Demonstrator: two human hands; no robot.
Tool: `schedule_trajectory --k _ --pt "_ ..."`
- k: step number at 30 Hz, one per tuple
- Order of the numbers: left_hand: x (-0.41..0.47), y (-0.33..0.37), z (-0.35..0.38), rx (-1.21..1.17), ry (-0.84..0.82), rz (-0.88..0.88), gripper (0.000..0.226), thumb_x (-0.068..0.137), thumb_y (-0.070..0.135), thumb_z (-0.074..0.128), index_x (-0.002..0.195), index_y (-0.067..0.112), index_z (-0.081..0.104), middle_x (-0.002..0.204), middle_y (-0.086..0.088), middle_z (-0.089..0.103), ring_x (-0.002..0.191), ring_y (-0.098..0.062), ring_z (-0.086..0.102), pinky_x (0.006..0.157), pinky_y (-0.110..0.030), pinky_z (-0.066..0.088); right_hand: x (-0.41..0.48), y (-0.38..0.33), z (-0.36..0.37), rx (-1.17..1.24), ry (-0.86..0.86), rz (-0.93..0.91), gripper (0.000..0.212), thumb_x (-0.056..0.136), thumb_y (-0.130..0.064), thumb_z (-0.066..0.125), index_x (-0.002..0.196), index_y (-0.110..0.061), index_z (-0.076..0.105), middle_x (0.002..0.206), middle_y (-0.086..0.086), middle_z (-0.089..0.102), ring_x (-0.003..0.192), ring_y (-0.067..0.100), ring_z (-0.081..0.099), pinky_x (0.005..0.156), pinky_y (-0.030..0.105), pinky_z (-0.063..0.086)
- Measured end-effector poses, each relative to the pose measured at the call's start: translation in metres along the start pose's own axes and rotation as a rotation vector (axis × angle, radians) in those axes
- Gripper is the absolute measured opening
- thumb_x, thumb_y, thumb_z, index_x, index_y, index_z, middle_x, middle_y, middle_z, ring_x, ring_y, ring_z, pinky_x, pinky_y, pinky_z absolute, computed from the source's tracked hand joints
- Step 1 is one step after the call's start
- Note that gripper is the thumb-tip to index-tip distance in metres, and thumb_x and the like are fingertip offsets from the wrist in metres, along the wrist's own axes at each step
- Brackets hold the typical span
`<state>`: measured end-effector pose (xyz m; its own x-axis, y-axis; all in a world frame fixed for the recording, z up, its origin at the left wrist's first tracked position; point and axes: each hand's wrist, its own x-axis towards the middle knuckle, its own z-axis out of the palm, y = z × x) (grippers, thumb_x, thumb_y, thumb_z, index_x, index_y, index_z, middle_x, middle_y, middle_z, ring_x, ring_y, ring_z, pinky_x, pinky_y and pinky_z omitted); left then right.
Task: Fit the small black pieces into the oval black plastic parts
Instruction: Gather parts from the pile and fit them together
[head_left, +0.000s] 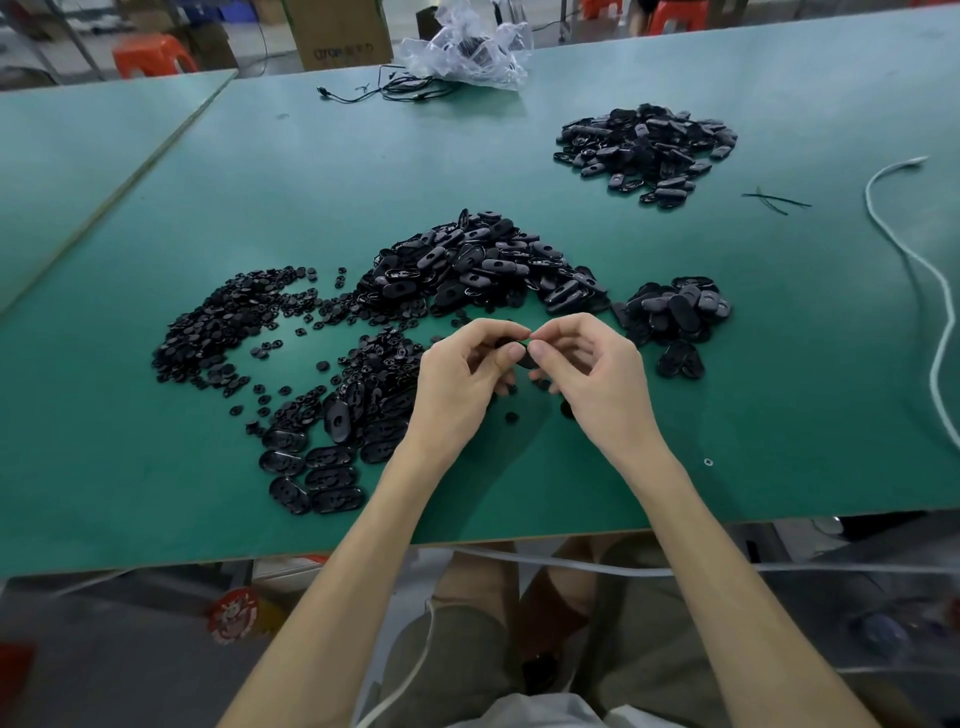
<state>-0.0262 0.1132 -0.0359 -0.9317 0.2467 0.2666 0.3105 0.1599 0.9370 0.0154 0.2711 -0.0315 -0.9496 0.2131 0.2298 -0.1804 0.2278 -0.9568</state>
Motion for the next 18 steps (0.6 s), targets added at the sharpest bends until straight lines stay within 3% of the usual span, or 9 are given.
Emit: schedule_trajectory --k 3,6,10,18 --pt "0.0000 -0.0009 0.0007 -0.019 -0.020 -0.001 0.015 0.099 0.003 0.067 0.109 0.012 0.074 0.080 -0.002 0.074 0.068 -0.018 0.069 0.066 -0.030 0.058 -0.0001 -0.0002 -0.0009 0.003 0.015 0.001 0.003 0.097 -0.010 0.072 0.099 -0.013 0.071 0.084 -0.006 0.076 0.076 0.015 0.077 0.063 0.031 0.059" --pt "-0.0007 -0.0015 0.0014 0.020 -0.040 0.019 0.013 0.098 0.008 0.069 0.110 0.010 0.075 0.081 -0.003 0.075 0.071 -0.026 0.071 0.070 -0.038 0.062 0.0000 -0.0004 -0.0018 0.018 0.036 -0.009 0.004 0.097 -0.010 0.072 0.098 -0.014 0.072 0.086 -0.004 0.076 0.077 0.015 0.076 0.064 0.023 0.056" --pt "-0.0020 0.0011 0.0008 0.054 -0.052 0.033 0.016 0.096 0.011 0.073 0.110 0.017 0.078 0.088 0.004 0.078 0.077 -0.020 0.073 0.071 -0.033 0.062 0.0004 0.0000 -0.0026 0.008 0.072 -0.033 0.003 0.099 -0.013 0.071 0.099 -0.016 0.072 0.090 -0.004 0.076 0.081 0.015 0.074 0.070 0.025 0.057" --pt "-0.0033 0.0055 0.0007 0.083 -0.052 0.035 0.017 0.094 0.005 0.073 0.108 0.013 0.078 0.087 0.003 0.078 0.074 -0.019 0.071 0.076 -0.044 0.061 0.0002 0.0012 -0.0032 0.001 0.081 -0.026 0.004 0.099 -0.017 0.072 0.098 -0.020 0.073 0.089 -0.008 0.076 0.083 0.014 0.074 0.073 0.030 0.060"
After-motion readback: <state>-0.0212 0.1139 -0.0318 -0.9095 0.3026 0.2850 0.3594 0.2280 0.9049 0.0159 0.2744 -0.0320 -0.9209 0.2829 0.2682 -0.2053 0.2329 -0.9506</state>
